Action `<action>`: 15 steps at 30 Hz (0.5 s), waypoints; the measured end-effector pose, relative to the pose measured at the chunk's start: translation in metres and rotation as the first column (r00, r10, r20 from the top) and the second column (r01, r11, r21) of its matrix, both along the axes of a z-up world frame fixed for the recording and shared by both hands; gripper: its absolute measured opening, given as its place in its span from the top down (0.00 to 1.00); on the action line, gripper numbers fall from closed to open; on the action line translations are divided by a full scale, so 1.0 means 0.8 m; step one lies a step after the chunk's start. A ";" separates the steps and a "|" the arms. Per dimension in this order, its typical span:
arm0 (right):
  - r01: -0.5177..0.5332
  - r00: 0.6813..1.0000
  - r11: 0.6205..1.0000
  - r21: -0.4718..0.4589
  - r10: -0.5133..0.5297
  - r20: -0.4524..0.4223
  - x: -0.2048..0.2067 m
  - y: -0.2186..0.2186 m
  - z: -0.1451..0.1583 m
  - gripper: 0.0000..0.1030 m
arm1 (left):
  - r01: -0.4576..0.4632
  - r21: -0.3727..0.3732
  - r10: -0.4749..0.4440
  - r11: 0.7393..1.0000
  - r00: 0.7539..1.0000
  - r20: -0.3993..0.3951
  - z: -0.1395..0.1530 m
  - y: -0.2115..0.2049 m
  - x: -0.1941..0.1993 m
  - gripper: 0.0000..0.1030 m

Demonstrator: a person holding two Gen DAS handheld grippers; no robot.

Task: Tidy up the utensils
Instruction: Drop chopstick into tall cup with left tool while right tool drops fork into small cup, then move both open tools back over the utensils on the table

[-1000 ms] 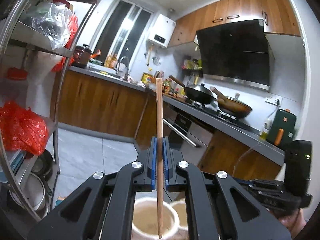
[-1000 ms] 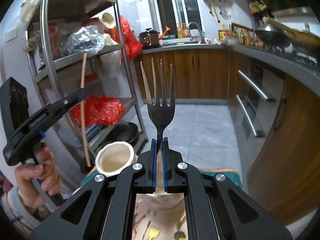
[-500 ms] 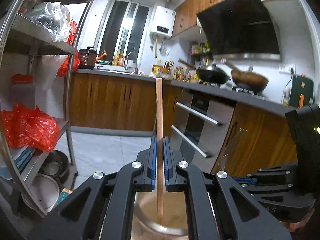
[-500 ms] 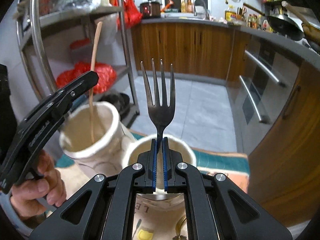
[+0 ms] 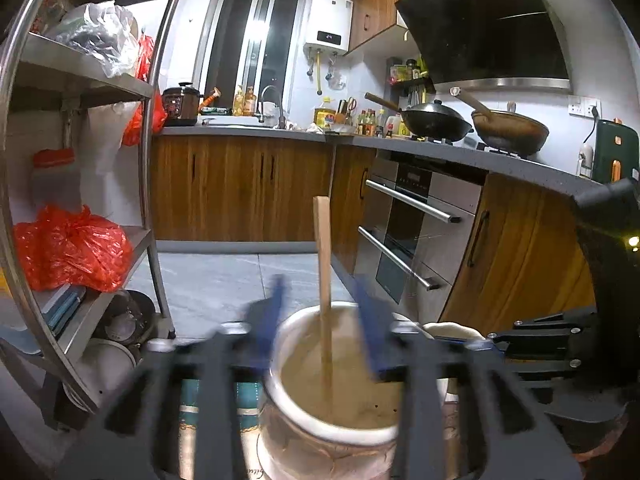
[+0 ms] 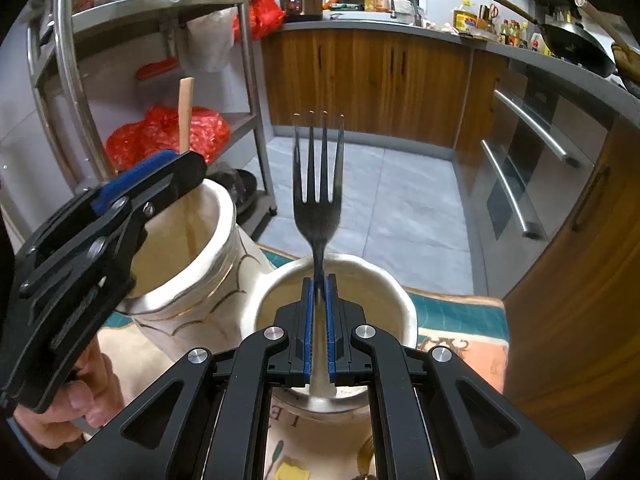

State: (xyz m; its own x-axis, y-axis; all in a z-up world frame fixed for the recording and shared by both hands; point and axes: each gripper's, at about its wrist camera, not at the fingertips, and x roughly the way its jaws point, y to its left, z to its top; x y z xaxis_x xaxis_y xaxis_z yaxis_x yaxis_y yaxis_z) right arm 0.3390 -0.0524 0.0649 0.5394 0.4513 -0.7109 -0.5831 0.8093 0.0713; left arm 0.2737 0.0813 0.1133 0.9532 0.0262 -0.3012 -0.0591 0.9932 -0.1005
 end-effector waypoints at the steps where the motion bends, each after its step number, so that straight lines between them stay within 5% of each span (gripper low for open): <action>1: -0.001 1.000 1.000 0.001 0.001 0.004 -0.001 -0.002 0.001 0.83 | -0.006 0.009 0.006 1.000 1.000 0.015 0.002 0.000 -0.007 0.46; 15: -0.012 0.999 0.998 0.061 0.010 0.040 -0.070 -0.067 0.016 0.67 | 0.011 -0.024 -0.013 1.000 0.996 -0.084 -0.002 0.019 -0.094 0.30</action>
State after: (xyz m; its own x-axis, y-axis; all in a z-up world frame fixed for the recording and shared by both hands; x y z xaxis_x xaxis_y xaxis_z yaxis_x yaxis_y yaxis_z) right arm 0.2831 -0.1064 0.0779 0.5611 0.4992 -0.6603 -0.5953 0.7976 0.0972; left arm 0.1983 0.0964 0.1118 0.9246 0.0069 -0.3809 -0.0564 0.9913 -0.1189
